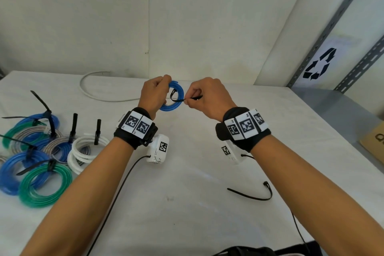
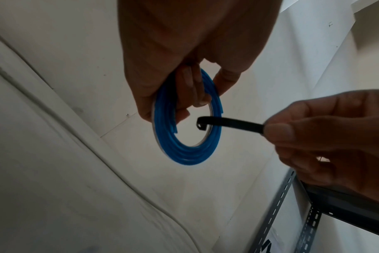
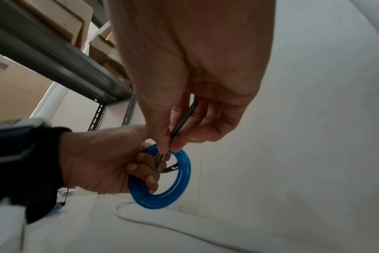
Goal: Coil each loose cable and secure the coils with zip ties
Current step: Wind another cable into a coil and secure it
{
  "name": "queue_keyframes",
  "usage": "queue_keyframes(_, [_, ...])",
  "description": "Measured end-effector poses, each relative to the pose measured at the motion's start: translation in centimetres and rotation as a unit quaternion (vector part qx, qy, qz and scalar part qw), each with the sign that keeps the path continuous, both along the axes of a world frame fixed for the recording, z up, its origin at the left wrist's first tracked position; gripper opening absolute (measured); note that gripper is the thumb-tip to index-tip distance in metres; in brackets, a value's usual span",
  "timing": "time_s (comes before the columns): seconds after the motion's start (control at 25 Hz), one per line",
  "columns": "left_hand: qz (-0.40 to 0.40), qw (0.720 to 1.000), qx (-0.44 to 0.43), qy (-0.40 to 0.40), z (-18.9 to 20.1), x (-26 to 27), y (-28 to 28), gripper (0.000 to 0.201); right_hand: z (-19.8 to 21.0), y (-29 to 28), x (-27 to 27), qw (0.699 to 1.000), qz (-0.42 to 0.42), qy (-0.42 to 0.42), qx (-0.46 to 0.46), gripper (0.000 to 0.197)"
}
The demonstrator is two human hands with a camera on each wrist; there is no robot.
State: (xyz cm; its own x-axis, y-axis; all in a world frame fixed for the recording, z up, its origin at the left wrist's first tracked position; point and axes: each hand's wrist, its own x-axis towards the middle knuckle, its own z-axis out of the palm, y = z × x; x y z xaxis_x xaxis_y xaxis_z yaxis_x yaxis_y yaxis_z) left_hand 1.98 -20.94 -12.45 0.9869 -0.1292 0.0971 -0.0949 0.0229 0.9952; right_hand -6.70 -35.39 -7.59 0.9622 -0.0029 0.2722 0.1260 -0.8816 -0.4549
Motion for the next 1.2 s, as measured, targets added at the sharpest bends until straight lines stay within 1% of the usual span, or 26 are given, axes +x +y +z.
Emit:
queue_keyframes(0.08, [-0.018, 1.000, -0.003, -0.003, 0.0, -0.2, -0.2, 0.022, -0.2, 0.9, 0.2, 0.999, -0.014, -0.028, -0.019, 0.003])
queue_keyframes(0.24, [-0.023, 0.998, -0.035, 0.043, -0.2, 0.1, -0.4, 0.021, -0.6, 2.0, 0.1, 0.993, -0.010, -0.081, -0.080, 0.005])
queue_keyframes(0.32, [-0.026, 0.998, -0.038, 0.048, -0.1, 0.3, -0.1, 0.021, -1.0, 1.8, 0.1, 0.990, -0.010, -0.106, -0.088, 0.006])
queue_keyframes(0.36, [-0.031, 0.998, -0.040, 0.038, -0.1, 0.3, 0.1, 0.022, -1.3, 1.7, 0.1, 0.991, -0.008, -0.114, -0.070, 0.005])
queue_keyframes(0.4, [-0.035, 0.998, -0.042, 0.021, 0.1, 0.2, 0.2, 0.022, -1.6, 1.4, 0.2, 0.993, 0.000, -0.119, -0.024, 0.005])
queue_keyframes(0.44, [-0.040, 0.998, -0.041, -0.002, 0.2, 0.1, 0.4, 0.022, -1.7, 1.3, 0.2, 0.991, 0.013, -0.119, 0.053, 0.003])
queue_keyframes(0.48, [-0.044, 0.998, -0.038, -0.026, 0.3, 0.0, 0.4, 0.023, -1.8, 1.2, 0.3, 0.982, 0.027, -0.112, 0.152, 0.002])
queue_keyframes(0.52, [-0.051, 0.997, -0.034, -0.047, 0.3, -0.1, 0.5, 0.023, -1.7, 1.1, 0.2, 0.961, 0.036, -0.099, 0.254, 0.007])
queue_keyframes(0.56, [-0.058, 0.996, -0.032, -0.064, 0.4, -0.1, 0.5, 0.023, -1.6, 1.1, 0.1, 0.934, 0.042, -0.078, 0.347, 0.015])
queue_keyframes(0.6, [-0.067, 0.994, -0.032, -0.080, 0.4, -0.3, 0.5, 0.023, -1.5, 1.1, 0.0, 0.905, 0.042, -0.052, 0.419, 0.023])
queue_keyframes(0.64, [-0.075, 0.992, -0.031, -0.100, 0.5, -0.5, 0.5, 0.023, -1.4, 1.2, -0.1, 0.883, 0.042, -0.023, 0.466, 0.030])
queue_keyframes(0.72, [-0.086, 0.984, -0.023, -0.154, 0.8, -0.8, 0.5, 0.024, -1.2, 1.2, -0.1, 0.860, 0.049, 0.040, 0.506, 0.038])
queue_keyframes(0.84, [-0.091, 0.974, -0.019, -0.206, 1.0, -0.9, 0.5, 0.025, -1.1, 1.0, 0.0, 0.850, 0.067, 0.099, 0.514, 0.039])
queue_keyframes(1.04, [-0.111, 0.965, -0.009, -0.238, 1.0, -1.0, 0.3, 0.024, -0.6, 0.8, 0.1, 0.854, 0.075, 0.120, 0.500, 0.039])
queue_keyframes(1.2, [-0.112, 0.962, -0.004, -0.249, 1.1, -1.2, 0.2, 0.024, -0.4, 0.8, -0.1, 0.848, 0.067, 0.124, 0.511, 0.038])
